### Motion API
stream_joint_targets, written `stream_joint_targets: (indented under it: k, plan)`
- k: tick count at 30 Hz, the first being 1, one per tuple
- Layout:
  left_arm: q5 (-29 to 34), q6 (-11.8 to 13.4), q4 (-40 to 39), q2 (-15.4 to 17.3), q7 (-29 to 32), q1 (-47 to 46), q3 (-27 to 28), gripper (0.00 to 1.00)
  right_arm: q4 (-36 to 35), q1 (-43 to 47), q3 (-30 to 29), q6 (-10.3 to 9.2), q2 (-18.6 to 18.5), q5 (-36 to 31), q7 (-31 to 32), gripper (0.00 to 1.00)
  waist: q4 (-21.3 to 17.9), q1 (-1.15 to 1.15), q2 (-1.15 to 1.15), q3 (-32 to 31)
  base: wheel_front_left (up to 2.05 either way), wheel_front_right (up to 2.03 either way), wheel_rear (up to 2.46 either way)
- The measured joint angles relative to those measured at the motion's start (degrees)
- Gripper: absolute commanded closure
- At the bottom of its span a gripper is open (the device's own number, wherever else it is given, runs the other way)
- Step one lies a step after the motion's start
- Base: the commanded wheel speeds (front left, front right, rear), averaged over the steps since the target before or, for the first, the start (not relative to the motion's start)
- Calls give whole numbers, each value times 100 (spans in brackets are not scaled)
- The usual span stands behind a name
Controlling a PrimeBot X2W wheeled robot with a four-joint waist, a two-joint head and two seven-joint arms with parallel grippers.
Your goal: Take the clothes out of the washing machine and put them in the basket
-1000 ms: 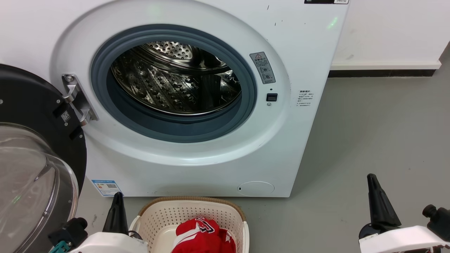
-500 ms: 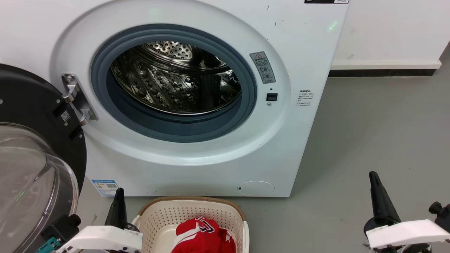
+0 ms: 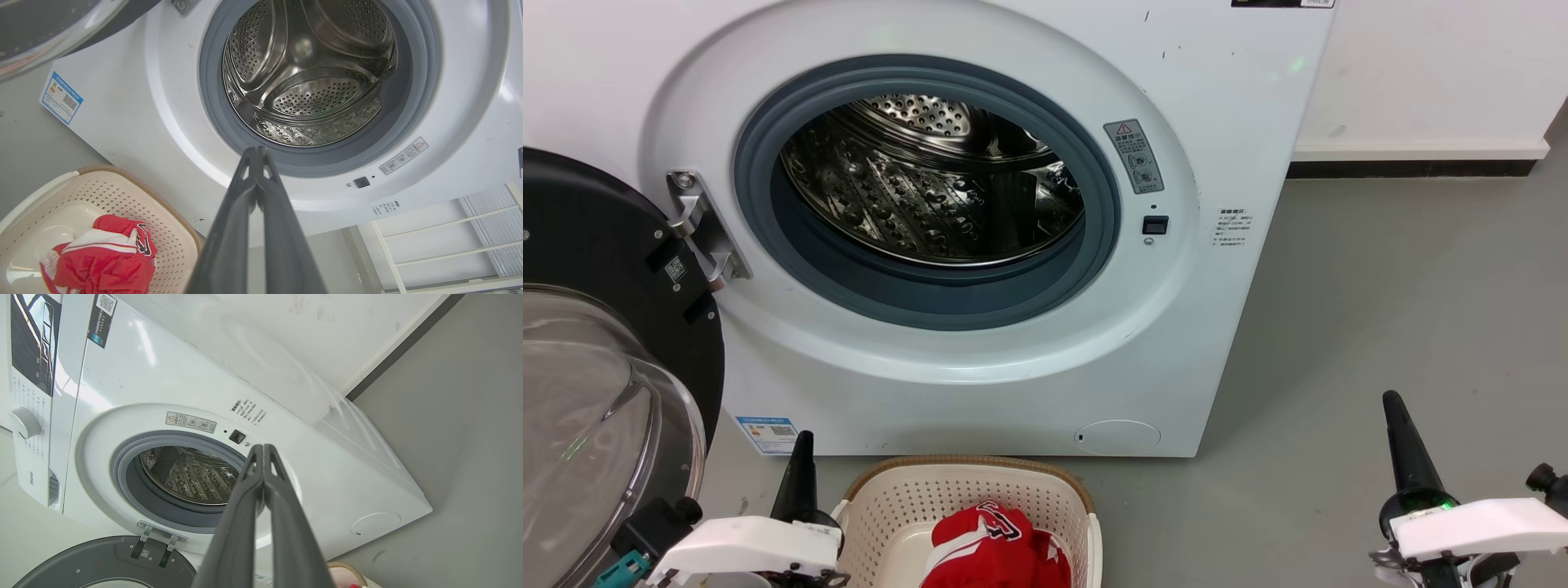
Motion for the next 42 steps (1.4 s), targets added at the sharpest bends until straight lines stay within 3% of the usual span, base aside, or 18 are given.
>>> stream_joint_targets:
  k: [42]
  plan:
    - [-2450, -291, 226, 0, 584, -354, 177, 100, 410, -378, -211, 0, -10, 2384, 613, 100, 22, 0, 0, 22, 0, 0, 0]
